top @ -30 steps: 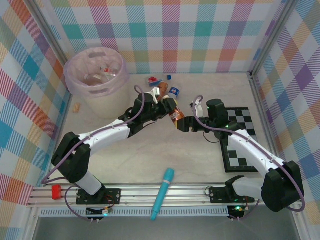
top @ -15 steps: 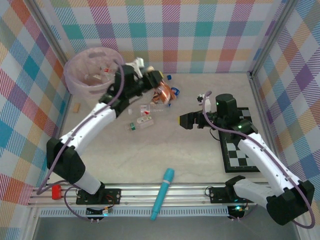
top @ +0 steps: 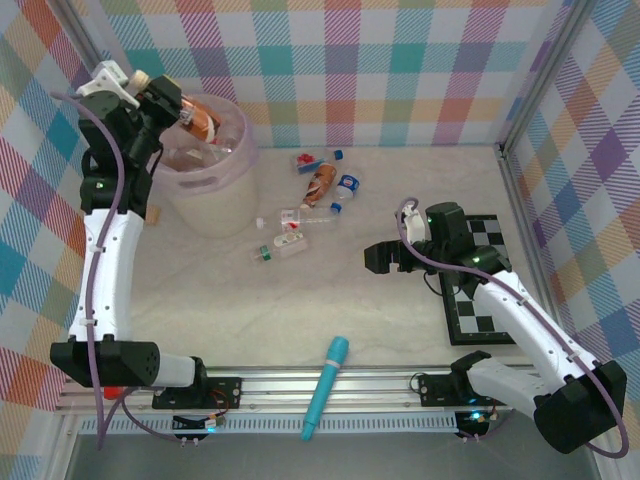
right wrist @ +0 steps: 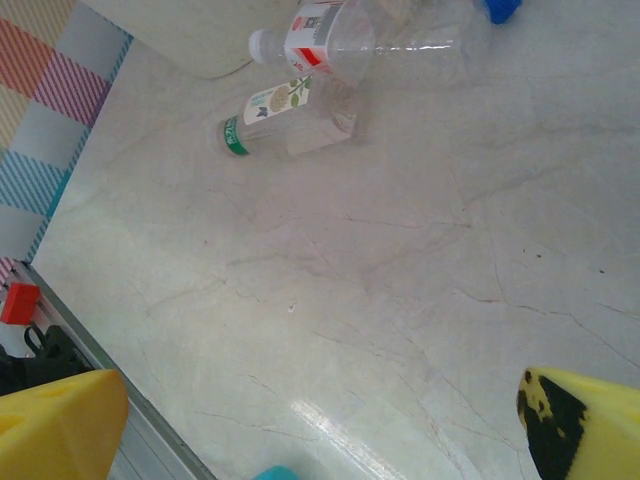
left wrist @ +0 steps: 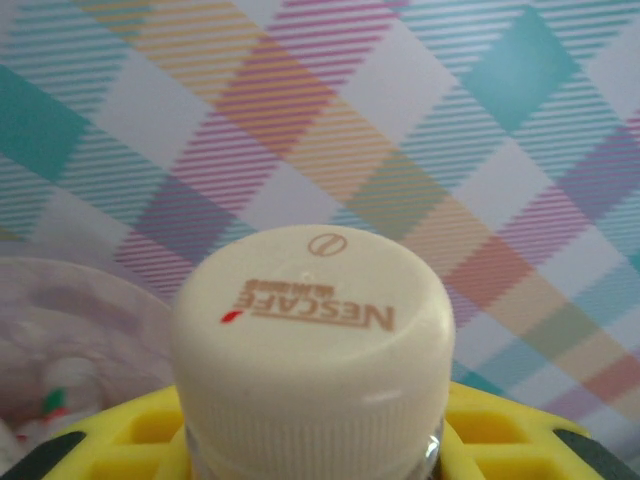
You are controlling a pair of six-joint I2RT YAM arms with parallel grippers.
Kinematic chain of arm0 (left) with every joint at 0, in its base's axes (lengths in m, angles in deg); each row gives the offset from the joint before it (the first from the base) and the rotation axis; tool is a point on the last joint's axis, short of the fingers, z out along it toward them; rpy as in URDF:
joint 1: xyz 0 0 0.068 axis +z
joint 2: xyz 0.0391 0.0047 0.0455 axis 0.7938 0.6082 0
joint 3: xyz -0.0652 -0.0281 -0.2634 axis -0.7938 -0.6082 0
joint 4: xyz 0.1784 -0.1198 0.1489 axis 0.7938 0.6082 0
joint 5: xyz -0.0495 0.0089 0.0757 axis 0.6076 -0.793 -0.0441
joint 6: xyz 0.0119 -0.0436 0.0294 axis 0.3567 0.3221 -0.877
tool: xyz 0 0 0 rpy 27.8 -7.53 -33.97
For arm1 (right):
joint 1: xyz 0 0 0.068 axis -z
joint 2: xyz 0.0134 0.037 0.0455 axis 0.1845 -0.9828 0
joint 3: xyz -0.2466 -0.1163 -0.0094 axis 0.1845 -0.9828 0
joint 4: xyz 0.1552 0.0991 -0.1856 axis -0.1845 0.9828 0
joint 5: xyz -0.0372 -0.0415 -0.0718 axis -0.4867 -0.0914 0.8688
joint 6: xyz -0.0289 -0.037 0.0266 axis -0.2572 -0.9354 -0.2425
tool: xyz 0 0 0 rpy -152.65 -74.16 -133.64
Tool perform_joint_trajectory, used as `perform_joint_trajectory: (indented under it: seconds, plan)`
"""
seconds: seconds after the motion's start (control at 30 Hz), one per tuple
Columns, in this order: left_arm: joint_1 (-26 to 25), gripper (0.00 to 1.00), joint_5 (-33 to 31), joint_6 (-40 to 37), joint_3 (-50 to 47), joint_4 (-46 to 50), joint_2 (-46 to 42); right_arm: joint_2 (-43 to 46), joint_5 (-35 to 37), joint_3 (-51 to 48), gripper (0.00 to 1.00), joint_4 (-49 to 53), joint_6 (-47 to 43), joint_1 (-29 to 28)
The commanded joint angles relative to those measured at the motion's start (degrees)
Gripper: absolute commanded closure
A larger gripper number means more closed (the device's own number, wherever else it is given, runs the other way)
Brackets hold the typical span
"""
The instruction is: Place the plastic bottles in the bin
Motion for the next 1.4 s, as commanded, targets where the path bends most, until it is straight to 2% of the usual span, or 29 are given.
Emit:
perform_joint_trajectory:
  seconds: [0.0,0.3,0.5,0.67,0.87,1.07,1.13,1.2,1.37]
  plan:
    - [2.01,0.85,-1.81,-3.67,4.49,6.77,4.70,0.24,0.74,-0.33,0.00,1.50,-1.45,-0.21]
    - [2.80,0.86,-5.16,-9.27,13.25,13.25,15.81,0.40,1.20,-0.44,0.00,5.03,-3.39,-0.21]
    - [2.89,0.86,-7.11,-14.57,22.35,22.60,25.04,0.51,1.47,-0.91,0.00,5.29,-3.42,-0.18]
    - [2.90,0.86,-5.36,-17.32,28.38,30.49,31.55,-0.11,1.70,-1.71,0.01,4.65,-3.04,-0.21]
    - [2.90,0.84,-5.19,-19.03,31.31,35.12,36.33,-0.31,3.03,-1.66,0.01,5.39,-3.95,-0.21]
    - [2.90,0.71,-5.64,-20.86,34.58,39.34,41.17,-0.03,2.65,-2.86,0.01,4.48,-3.62,-0.21]
    - [2.87,0.51,-5.20,-20.96,34.59,39.26,41.48,0.23,2.85,-3.10,0.01,4.67,-3.77,-0.21]
    - [2.87,0.38,-4.69,-20.96,34.59,39.09,41.67,0.24,2.86,-3.49,0.01,4.35,-3.60,-0.21]
    - [2.90,0.22,-4.17,-21.05,34.62,38.51,41.10,-0.02,2.06,-4.25,0.01,3.20,-2.87,-0.21]
